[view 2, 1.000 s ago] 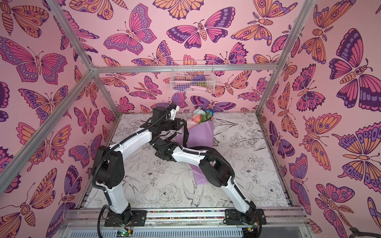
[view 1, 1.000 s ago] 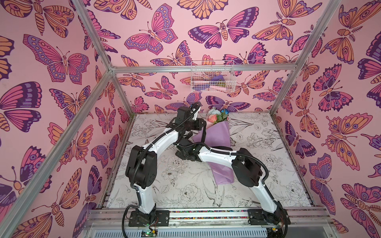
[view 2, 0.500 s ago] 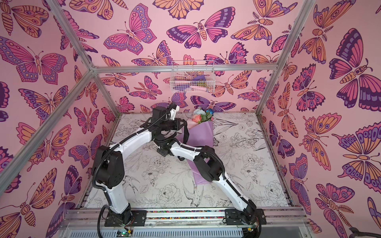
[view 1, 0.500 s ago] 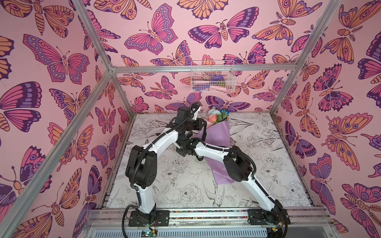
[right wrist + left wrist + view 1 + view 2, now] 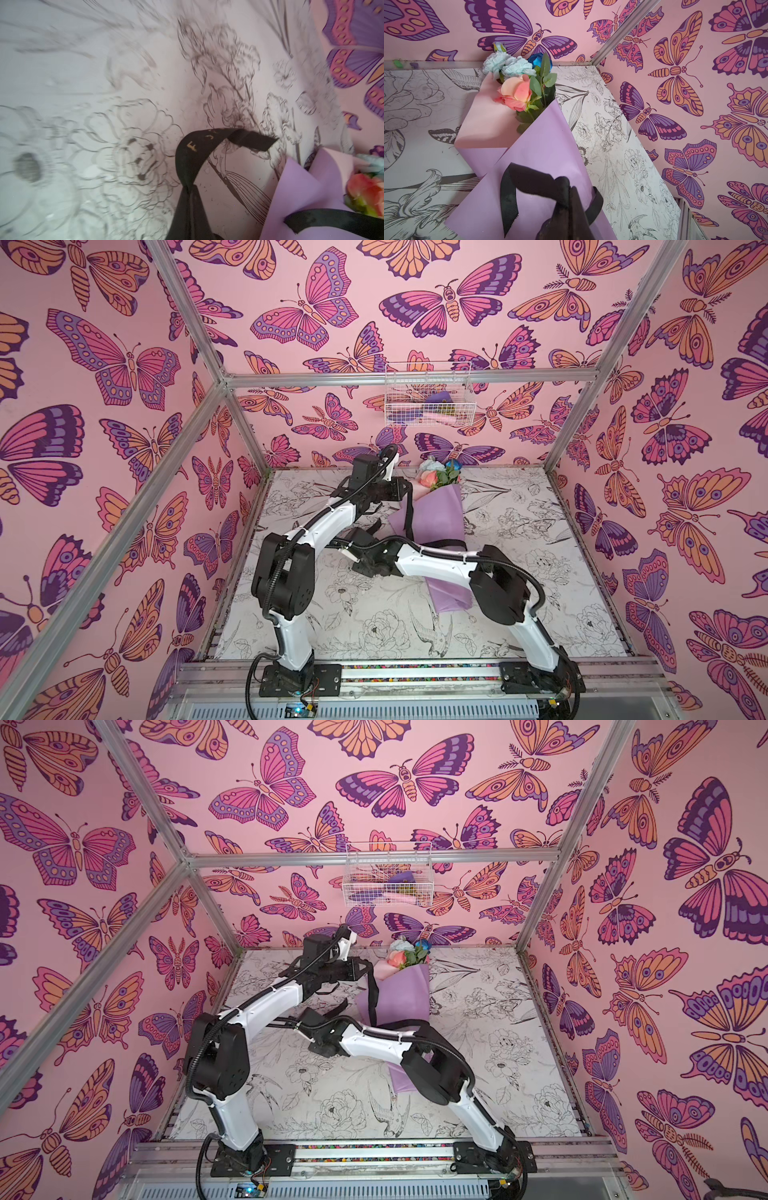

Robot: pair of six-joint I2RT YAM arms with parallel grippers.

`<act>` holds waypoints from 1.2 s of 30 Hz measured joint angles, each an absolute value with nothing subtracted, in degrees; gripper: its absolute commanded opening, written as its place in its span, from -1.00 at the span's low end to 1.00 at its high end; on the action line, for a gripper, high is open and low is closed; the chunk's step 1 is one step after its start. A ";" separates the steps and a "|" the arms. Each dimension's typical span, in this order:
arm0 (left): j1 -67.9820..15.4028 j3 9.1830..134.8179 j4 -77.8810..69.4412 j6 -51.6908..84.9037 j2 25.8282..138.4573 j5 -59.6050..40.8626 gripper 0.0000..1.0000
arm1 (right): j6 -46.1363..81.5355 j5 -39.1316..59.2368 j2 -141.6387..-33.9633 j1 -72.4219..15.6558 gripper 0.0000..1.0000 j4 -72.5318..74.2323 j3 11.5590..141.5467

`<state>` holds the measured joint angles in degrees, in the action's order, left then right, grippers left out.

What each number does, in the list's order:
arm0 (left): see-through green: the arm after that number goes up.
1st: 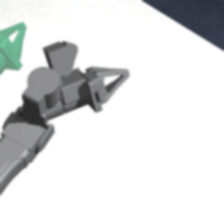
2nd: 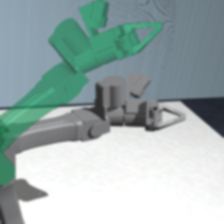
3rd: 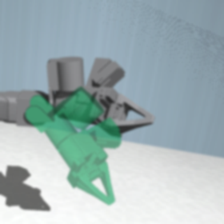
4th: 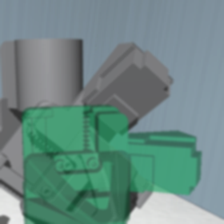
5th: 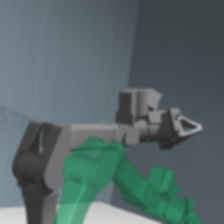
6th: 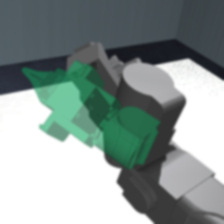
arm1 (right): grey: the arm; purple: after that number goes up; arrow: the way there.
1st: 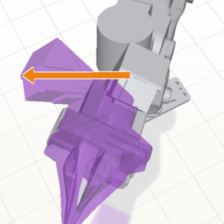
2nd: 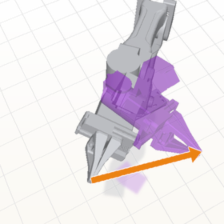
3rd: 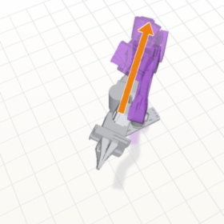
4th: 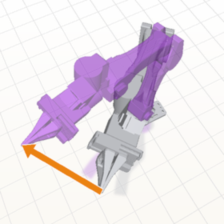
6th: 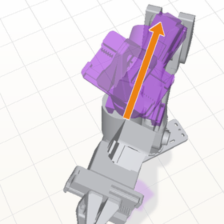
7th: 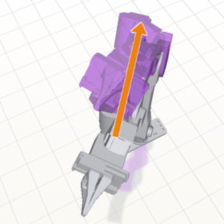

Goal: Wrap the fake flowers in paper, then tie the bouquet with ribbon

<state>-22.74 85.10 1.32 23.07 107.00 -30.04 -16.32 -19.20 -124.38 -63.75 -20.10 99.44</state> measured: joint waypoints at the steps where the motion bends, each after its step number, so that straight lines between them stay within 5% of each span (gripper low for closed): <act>1: -22.48 84.82 1.26 23.31 107.00 -30.26 -1.00 | -16.64 -19.51 -122.13 -64.99 -1.00 -19.00 98.04; 13: -21.17 82.24 -1.65 26.15 106.96 -32.69 -1.00 | -15.22 -19.86 -106.26 -67.16 -1.00 -13.26 85.43; 36: -20.97 76.62 -6.72 28.62 105.43 -34.92 -1.00 | -9.78 -18.39 -96.42 -61.95 -1.00 -4.84 82.87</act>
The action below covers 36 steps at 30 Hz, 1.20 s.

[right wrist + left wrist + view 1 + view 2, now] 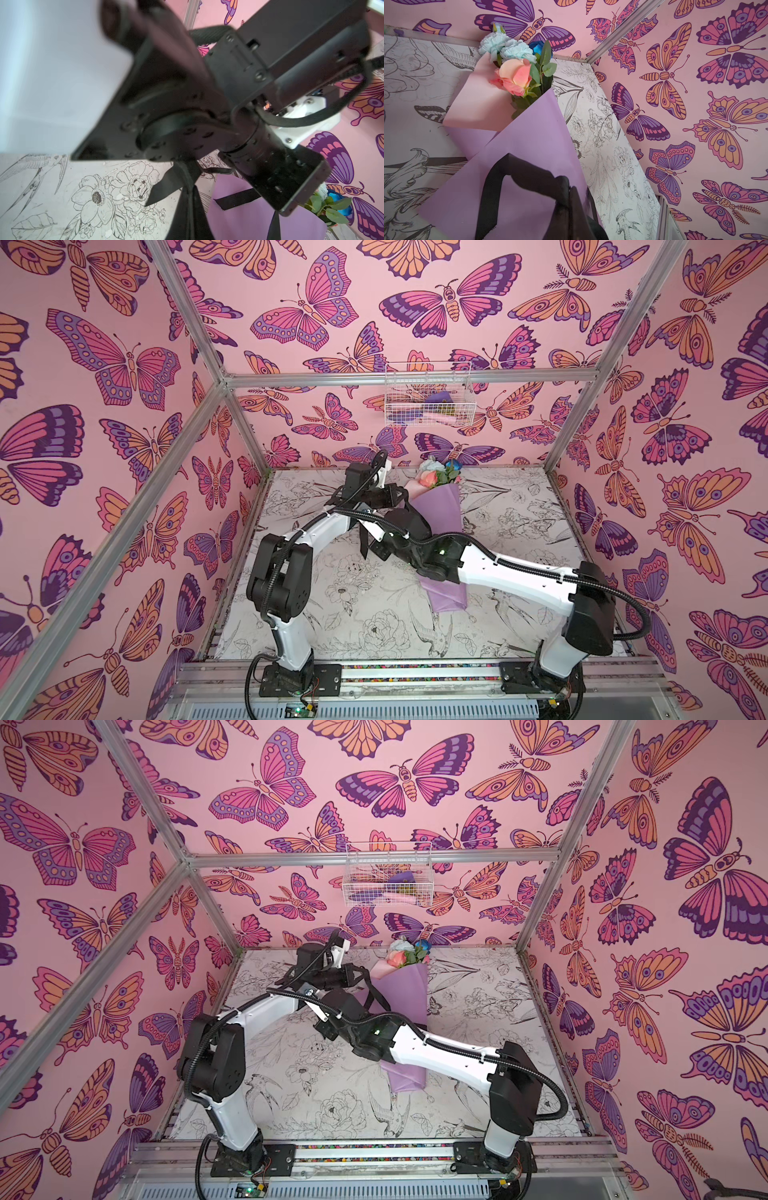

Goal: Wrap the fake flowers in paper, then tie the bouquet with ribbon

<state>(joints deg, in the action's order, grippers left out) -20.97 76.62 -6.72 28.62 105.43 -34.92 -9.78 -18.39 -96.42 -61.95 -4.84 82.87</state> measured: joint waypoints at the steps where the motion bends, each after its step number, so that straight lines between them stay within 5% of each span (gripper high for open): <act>1: -21.02 76.25 -7.14 28.88 105.43 -35.07 -1.00 | -9.39 -18.31 -95.90 -61.87 -1.00 -4.54 82.87; 21: -21.41 69.47 -10.46 29.61 102.96 -35.05 -1.00 | 7.90 -8.01 -89.73 -48.16 -1.00 -2.52 83.35; 36: -22.15 62.26 -10.48 29.41 96.49 -29.76 -1.00 | 31.75 -14.85 -74.06 -40.86 -1.00 -11.99 62.04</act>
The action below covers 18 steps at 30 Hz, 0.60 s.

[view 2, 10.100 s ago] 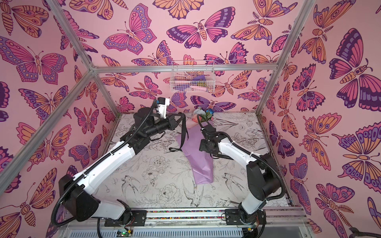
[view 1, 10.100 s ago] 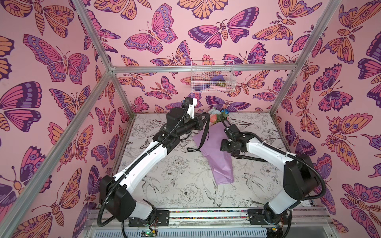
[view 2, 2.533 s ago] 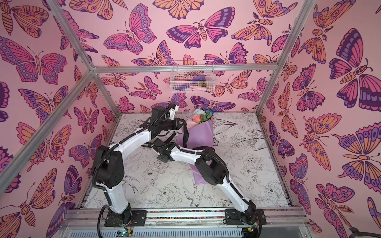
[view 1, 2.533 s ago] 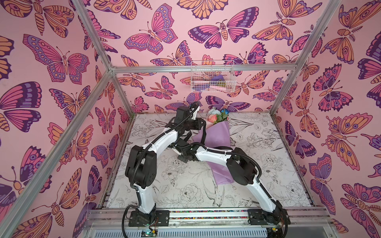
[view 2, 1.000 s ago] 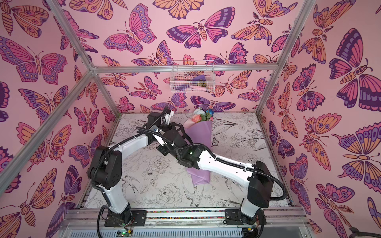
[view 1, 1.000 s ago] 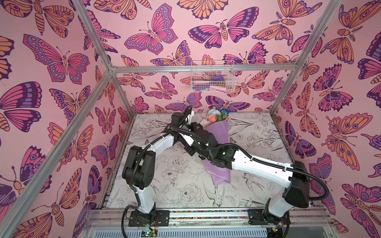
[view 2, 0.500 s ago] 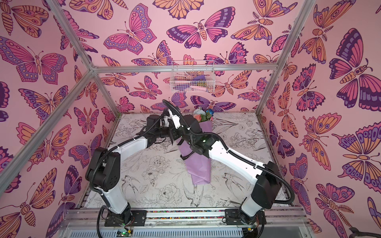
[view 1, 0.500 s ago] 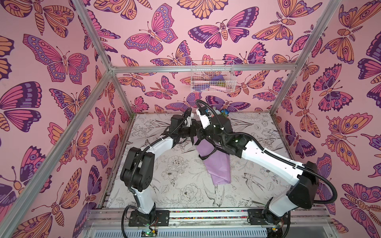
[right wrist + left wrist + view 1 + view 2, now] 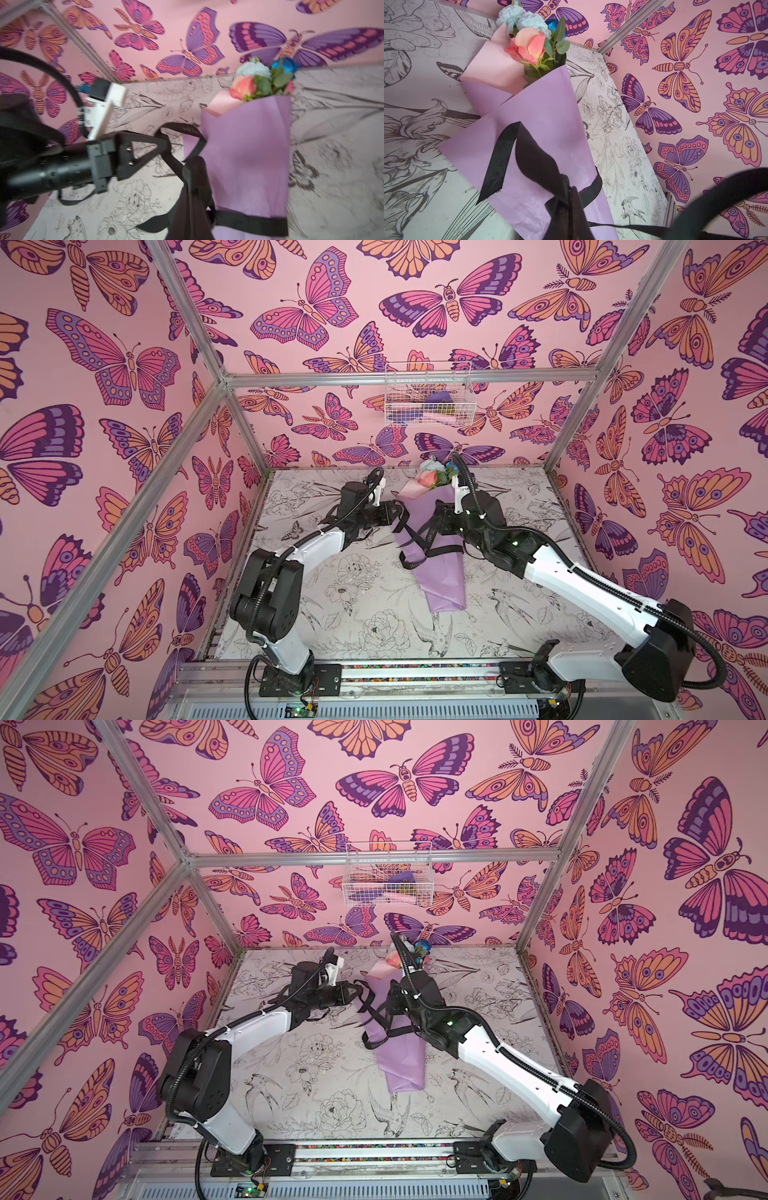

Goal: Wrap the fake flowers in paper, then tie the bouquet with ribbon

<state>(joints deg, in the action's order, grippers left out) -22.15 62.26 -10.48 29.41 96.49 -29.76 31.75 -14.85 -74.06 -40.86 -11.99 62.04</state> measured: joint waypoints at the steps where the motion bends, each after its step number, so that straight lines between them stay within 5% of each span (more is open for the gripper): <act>1: -22.20 62.26 -10.46 29.39 96.33 -29.47 -1.00 | 33.21 -15.18 -73.36 -40.27 -1.00 -13.19 60.86; 18: -22.20 63.42 -8.54 28.36 92.09 -26.48 -1.00 | 40.82 -18.87 -60.93 -36.84 -1.00 -28.29 57.98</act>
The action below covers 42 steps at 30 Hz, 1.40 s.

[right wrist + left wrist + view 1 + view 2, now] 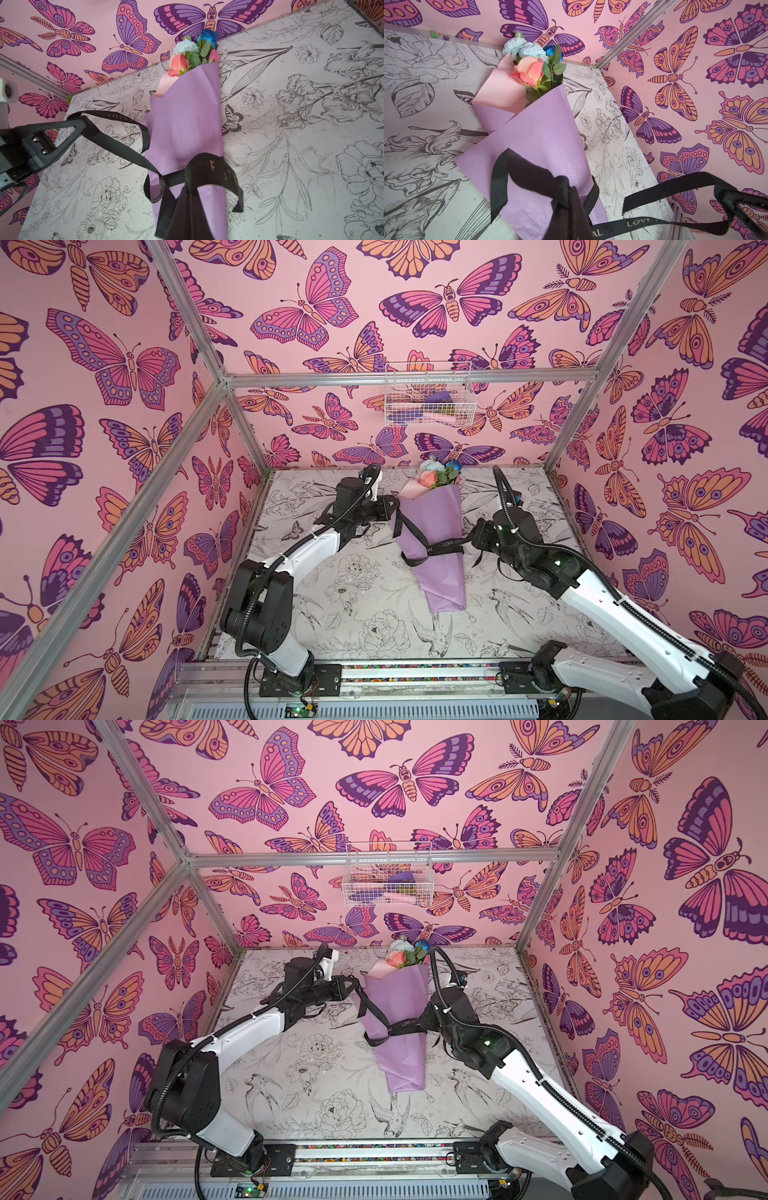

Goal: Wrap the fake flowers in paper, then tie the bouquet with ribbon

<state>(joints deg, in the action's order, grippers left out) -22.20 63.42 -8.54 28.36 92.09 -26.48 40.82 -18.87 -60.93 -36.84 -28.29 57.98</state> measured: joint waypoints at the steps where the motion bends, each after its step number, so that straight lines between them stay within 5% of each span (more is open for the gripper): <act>1: -22.20 63.61 -8.49 28.36 92.07 -26.48 -1.00 | 41.17 -17.80 -61.12 -36.84 -1.00 -28.25 57.93; 20: -22.20 69.69 -6.81 27.27 90.74 -25.17 -1.00 | 50.19 2.39 -66.06 -36.84 -1.00 -12.84 56.25; 35: -25.67 48.42 -3.66 32.12 74.63 -17.17 -1.00 | 46.65 -6.63 -57.56 -35.68 -1.00 -19.68 56.16; 36: -26.44 46.72 -2.46 32.25 72.66 -15.68 -0.95 | 46.41 -7.20 -57.08 -35.64 -1.00 -20.16 56.01; 40: -29.06 43.33 2.07 33.28 66.48 -11.55 -0.05 | 45.87 -8.60 -56.29 -35.64 -1.00 -21.65 54.87; 42: -29.67 42.61 3.51 34.59 65.14 -10.63 0.21 | 45.74 -9.02 -56.29 -35.64 -1.00 -22.20 54.46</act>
<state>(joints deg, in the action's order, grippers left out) -29.67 42.61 3.51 34.59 65.14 -10.63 45.74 -9.02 -56.29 -35.64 -22.20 54.46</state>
